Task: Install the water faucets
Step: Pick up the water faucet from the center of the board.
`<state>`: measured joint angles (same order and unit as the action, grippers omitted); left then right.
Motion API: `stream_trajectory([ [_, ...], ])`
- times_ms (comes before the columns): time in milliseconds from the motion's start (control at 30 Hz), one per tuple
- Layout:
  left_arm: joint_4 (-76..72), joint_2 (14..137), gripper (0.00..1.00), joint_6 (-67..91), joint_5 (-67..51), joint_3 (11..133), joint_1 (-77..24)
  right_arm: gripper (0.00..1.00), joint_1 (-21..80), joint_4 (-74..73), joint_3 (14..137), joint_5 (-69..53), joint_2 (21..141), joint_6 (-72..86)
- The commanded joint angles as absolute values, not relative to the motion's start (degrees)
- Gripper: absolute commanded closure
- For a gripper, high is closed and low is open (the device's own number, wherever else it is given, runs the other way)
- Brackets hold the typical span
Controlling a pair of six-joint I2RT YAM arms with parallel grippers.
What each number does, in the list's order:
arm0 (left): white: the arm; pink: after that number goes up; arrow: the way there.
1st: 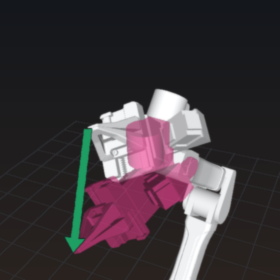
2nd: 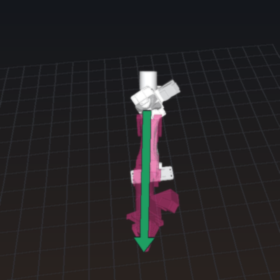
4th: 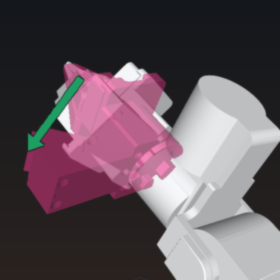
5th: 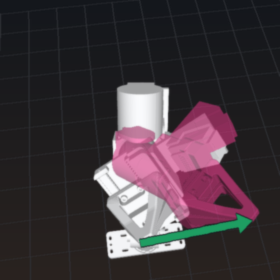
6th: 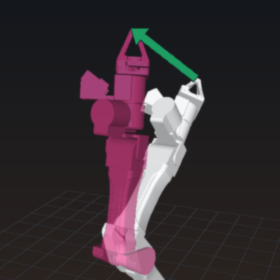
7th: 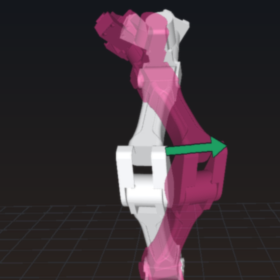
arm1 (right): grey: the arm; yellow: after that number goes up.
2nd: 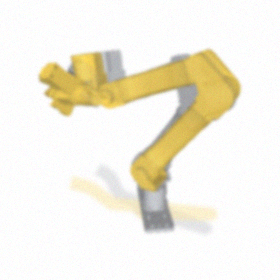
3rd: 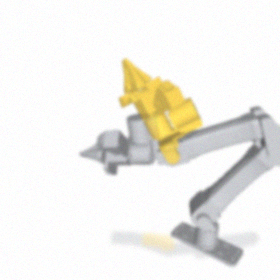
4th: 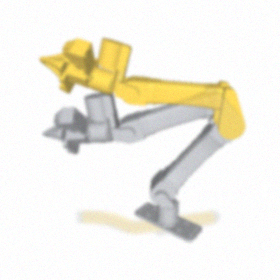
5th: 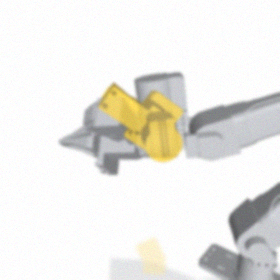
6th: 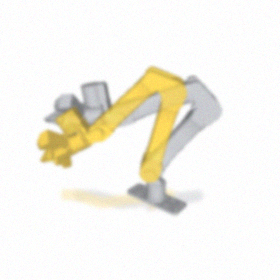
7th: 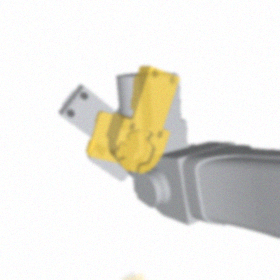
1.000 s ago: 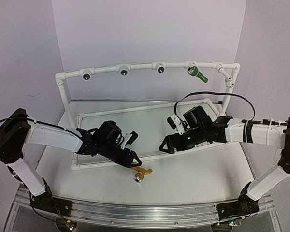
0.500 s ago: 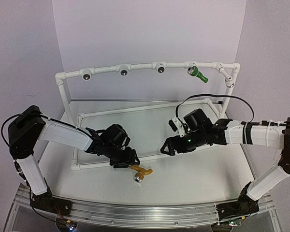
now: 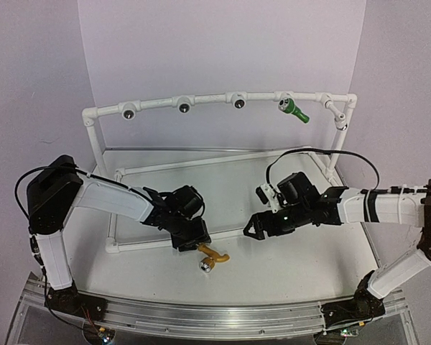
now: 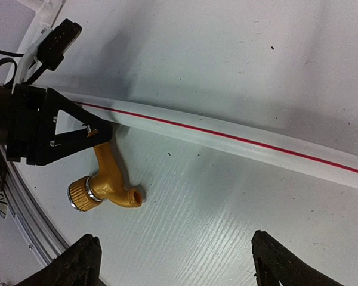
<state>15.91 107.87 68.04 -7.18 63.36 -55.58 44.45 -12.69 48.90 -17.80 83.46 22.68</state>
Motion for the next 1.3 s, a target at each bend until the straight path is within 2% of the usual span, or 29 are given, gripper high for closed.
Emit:
stream_trajectory([
  [0, 27.2, 113.38, 0.47, 73.12, -0.75, 68.16, -57.5, 0.09, 44.52, -9.37, 46.41, -13.09, 79.08, 22.64],
  [200, 37.32, 118.38, 0.51, 74.55, 2.18, 75.54, -59.79, 0.08, 44.49, -9.25, 44.4, -11.51, 76.15, 23.26],
  [400, 41.97, 119.2, 0.7, 76.83, 4.72, 76.86, -61.22, 0.08, 44.51, -7.19, 41.29, -11.22, 72.13, 24.67],
  [533, 41.89, 118.87, 0.98, 75.92, 5.9, 78.34, -61.77, 0.02, 44.52, -7.2, 38.4, -7.65, 69.62, 26.93],
  [633, 40.27, 114.95, 1.0, 73.04, 7.7, 79.59, -61.96, 0.02, 44.47, -6.39, 36.4, -8.61, 66.87, 29.16],
  [767, 24.94, 102.83, 1.0, 67.76, 7.29, 73.94, -61.96, 0.02, 44.48, 1.68, 33.31, -18.06, 62.76, 31.8],
  [900, -5.99, 90.83, 1.0, 58.79, 5.99, 62.94, -61.81, 0.03, 46.58, 22.01, 28.59, -30.41, 59.91, 34.99],
  [1000, -22.64, 86.45, 1.0, 53.05, 4.57, 58.18, -61.42, 0.04, 51.98, 26.24, 31.03, -26.35, 62.32, 33.89],
  [1100, -33.14, 84.97, 1.0, 52.75, 2.81, 55.94, -60.61, 0.08, 55.11, 27.94, 34.84, -19.72, 65.97, 30.82],
  [1267, -36.74, 84.34, 1.0, 56.14, 2.38, 55.1, -59.52, 0.22, 57.07, 34.61, 38.59, -9.91, 71.03, 25.27],
])
